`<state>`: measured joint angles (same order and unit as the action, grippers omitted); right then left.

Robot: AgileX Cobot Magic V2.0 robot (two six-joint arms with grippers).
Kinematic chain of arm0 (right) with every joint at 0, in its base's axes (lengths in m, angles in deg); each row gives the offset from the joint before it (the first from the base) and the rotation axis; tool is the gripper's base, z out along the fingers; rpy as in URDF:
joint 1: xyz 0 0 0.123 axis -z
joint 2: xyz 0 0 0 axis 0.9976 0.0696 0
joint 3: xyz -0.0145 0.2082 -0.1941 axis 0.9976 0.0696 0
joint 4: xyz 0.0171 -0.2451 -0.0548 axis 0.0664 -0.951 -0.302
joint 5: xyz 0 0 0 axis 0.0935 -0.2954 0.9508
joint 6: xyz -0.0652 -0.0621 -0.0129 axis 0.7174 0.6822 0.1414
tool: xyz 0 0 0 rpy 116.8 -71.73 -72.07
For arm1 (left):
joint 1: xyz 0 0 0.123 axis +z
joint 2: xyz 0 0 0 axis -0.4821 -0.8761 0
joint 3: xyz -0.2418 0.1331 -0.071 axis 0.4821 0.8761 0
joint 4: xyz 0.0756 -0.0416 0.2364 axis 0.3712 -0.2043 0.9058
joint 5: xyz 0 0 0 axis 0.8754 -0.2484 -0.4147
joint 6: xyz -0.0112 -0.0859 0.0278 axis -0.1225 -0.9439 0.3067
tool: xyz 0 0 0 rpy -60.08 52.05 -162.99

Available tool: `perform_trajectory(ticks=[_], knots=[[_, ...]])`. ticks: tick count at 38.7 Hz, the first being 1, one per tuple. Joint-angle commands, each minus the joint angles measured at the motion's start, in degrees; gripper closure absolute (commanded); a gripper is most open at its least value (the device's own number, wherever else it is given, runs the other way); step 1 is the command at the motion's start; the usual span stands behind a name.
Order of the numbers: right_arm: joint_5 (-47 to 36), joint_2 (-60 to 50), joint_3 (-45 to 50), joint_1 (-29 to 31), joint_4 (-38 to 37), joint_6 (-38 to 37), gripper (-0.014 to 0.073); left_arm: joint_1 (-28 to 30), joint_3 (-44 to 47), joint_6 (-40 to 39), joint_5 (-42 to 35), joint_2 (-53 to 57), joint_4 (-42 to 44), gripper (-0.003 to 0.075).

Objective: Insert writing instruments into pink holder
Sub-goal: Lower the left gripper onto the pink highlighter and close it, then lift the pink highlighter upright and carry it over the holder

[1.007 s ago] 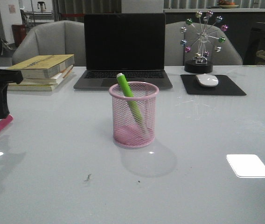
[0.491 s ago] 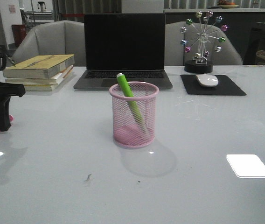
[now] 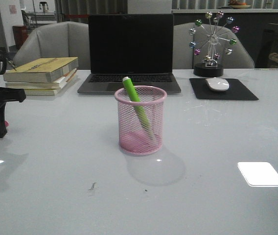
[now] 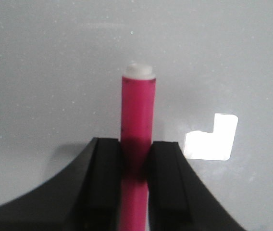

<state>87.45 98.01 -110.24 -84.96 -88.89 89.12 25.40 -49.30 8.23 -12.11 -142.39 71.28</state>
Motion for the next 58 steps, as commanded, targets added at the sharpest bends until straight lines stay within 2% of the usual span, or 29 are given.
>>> perform_trajectory(ticks=[1,7,10,17,27,38,53,58], knots=[[-3.6,-0.6,-1.6,0.5,-0.9,0.1,0.0223,-0.1,-1.1,-0.6,0.5,2.1,-1.0,0.0617],[-3.6,-0.6,-1.6,0.5,-0.9,0.1,0.0223,-0.3,-1.6,0.0,1.2,2.3,-1.0,0.0621],[-3.7,-0.6,-1.6,0.5,-0.9,0.1,0.0223,-0.8,-2.3,4.5,1.4,3.3,-1.2,0.0621],[-4.3,-0.6,-1.6,0.5,-0.9,0.1,0.0223,-2.6,-2.3,6.8,-5.7,9.8,-1.8,0.0621],[-4.3,-0.6,-1.6,0.5,-0.9,0.1,0.0223,-6.9,-2.3,6.8,-20.0,20.5,-4.4,0.0621],[-4.0,-0.6,-1.6,0.5,-0.9,0.1,0.0223,-16.4,0.8,6.8,-34.9,27.6,-4.4,0.0621],[-1.0,-0.6,-1.6,0.5,-1.8,0.1,0.0223,-29.7,15.5,6.8,-68.0,27.9,-13.3,0.0619],[-0.3,-0.6,-1.6,0.5,-3.5,0.1,0.0223,-33.1,17.9,5.8,-73.7,26.2,-13.5,0.0619]])
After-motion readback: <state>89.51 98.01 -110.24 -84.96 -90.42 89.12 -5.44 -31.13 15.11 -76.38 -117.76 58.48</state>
